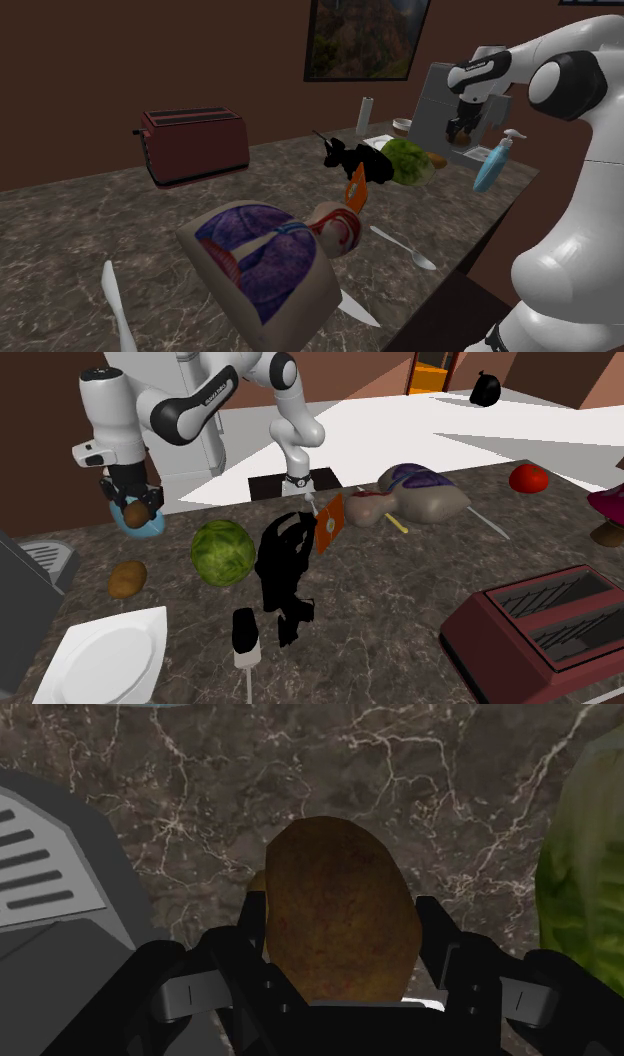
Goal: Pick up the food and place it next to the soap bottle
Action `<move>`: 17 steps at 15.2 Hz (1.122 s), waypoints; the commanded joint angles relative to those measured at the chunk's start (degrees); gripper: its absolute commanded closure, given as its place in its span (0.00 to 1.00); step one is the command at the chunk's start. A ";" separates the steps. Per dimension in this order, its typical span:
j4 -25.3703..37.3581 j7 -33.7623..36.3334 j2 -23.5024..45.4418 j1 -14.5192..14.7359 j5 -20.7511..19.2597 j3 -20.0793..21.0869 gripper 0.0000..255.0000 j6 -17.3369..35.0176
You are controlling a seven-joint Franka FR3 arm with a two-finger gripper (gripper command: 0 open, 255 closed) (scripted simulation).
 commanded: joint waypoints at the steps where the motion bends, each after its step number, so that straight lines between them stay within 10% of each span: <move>1: -1.21 0.15 0.28 0.01 0.00 0.03 1.00 1.51; 17: -9.00 1.02 3.55 -0.12 0.27 0.27 1.00 12.46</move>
